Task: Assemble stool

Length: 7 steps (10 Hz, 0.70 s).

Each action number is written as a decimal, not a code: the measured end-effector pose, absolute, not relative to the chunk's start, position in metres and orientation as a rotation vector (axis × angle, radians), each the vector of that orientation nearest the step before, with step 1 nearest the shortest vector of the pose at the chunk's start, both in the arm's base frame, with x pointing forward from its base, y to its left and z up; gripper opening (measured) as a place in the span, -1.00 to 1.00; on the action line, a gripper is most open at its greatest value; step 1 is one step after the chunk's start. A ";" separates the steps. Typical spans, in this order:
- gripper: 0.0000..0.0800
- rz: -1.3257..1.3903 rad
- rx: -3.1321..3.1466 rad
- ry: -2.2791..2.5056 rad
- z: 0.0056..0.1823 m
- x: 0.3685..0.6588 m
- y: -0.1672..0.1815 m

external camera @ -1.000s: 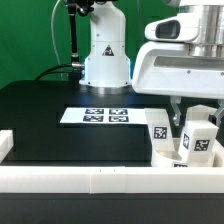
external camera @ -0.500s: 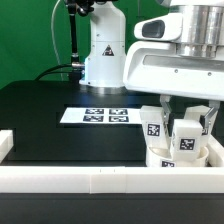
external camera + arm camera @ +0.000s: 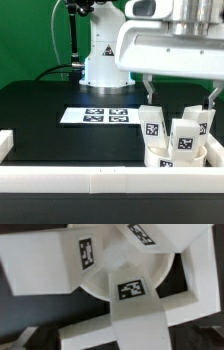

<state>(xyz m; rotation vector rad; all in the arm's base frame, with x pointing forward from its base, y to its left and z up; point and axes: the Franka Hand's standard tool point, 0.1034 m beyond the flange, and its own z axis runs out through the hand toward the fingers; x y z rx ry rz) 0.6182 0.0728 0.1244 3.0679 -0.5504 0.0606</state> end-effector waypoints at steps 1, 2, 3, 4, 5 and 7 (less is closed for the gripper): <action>0.62 0.071 3.068 -0.550 0.123 0.619 0.073; 0.62 0.066 3.066 -0.549 0.121 0.619 0.072; 0.62 0.067 3.067 -0.549 0.121 0.619 0.073; 0.62 0.066 3.066 -0.549 0.121 0.619 0.073; 0.62 0.066 3.066 -0.549 0.121 0.619 0.072; 0.62 0.065 3.066 -0.549 0.120 0.619 0.072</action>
Offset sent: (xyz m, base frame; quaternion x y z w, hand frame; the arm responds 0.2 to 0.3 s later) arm 0.0000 0.0000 0.0000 0.0000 0.0000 0.0000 1.0000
